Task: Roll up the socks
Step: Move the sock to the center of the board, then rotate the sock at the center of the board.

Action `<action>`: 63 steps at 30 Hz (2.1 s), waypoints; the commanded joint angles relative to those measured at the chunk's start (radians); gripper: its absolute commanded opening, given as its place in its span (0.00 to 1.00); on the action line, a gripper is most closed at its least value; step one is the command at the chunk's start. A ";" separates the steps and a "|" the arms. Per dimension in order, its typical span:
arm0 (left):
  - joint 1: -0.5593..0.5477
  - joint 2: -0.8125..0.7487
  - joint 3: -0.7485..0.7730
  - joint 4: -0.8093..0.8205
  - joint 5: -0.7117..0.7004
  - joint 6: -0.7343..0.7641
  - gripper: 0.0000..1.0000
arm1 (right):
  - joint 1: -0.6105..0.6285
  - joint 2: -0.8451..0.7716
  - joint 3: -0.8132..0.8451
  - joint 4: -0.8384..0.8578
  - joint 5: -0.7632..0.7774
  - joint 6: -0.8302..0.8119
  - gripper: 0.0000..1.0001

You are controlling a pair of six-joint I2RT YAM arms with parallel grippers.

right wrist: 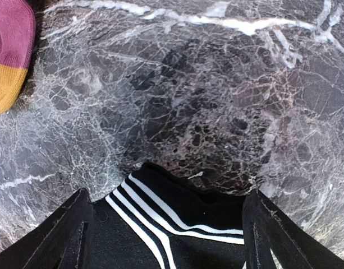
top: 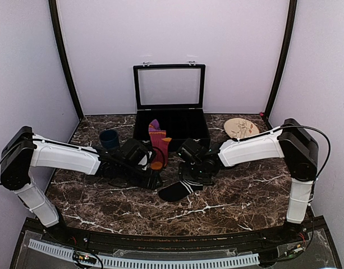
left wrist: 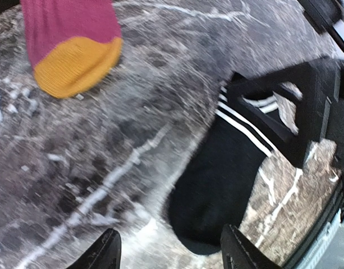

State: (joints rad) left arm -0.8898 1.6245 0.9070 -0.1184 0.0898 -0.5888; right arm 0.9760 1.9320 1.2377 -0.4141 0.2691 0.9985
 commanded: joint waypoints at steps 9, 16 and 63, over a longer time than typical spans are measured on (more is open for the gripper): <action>-0.073 0.019 0.008 -0.083 0.012 -0.069 0.59 | 0.010 -0.026 -0.015 0.037 -0.005 -0.018 0.84; -0.080 0.061 0.039 -0.116 0.006 -0.095 0.54 | 0.010 -0.036 -0.035 0.058 -0.013 -0.021 0.84; 0.022 0.204 0.319 -0.067 -0.005 0.727 0.00 | 0.070 -0.281 -0.287 -0.083 0.219 -0.064 0.84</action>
State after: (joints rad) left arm -0.8665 1.7905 1.1492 -0.2165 0.0059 -0.0612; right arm 1.0256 1.6829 0.9730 -0.4732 0.4389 0.9573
